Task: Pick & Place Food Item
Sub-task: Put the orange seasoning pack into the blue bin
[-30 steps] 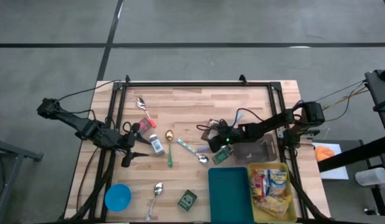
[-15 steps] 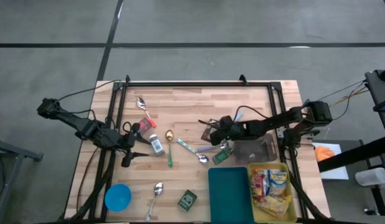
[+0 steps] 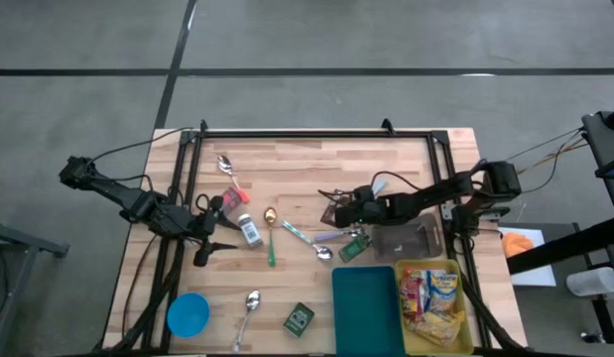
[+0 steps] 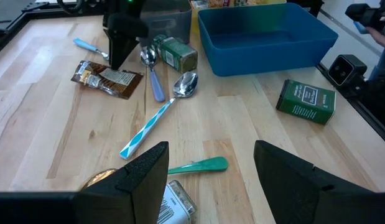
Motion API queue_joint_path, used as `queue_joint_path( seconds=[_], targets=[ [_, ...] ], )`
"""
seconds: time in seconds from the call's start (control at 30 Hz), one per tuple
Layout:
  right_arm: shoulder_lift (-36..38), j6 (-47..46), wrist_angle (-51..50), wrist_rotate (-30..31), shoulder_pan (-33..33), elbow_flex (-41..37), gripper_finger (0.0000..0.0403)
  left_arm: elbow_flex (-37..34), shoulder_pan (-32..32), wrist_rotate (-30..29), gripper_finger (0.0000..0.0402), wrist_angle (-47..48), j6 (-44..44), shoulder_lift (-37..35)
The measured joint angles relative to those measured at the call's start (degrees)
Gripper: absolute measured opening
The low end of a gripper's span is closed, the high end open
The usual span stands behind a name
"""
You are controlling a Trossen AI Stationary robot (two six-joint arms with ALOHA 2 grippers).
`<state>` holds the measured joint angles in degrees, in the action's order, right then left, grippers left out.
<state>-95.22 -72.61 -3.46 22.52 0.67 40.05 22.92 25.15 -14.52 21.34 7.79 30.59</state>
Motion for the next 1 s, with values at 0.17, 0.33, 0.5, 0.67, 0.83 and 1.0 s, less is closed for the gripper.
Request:
queue_joint_path(
  seconds=[0.17, 0.33, 0.5, 0.67, 0.83, 1.0],
  targets=[
    [-1.55, -0.71, 2.01, 0.59, -0.58, 0.07, 0.0213, 0.0, 0.0, 0.0, 0.0241, 0.03, 0.0, 0.02],
    [-2.97, -0.52, 4.67, 0.62, -1.4, 0.15, 0.0213, 0.0, 0.01, 0.0, 0.0241, 0.02, 0.0, 0.02],
    [-3.26, 0.71, 5.65, 0.61, -1.44, 0.15, 0.0212, 0.0, 0.02, 0.0, 0.0241, 0.02, 0.0, 0.02],
    [-3.28, 0.75, 5.21, 0.55, -1.53, 0.11, 0.0175, 0.0, 0.01, 0.0, 0.0241, 0.02, -0.01, 0.02],
    [-3.39, 0.6, 4.65, 2.0, -1.55, 0.0, 0.0106, 0.0, 0.0, 0.0, 0.0241, 0.02, 0.0, 0.02],
    [-3.43, 0.55, 4.41, 2.47, -1.6, -0.04, 0.0044, -0.02, 0.01, 0.01, 0.0241, 0.02, -0.01, 0.02]
  ],
)
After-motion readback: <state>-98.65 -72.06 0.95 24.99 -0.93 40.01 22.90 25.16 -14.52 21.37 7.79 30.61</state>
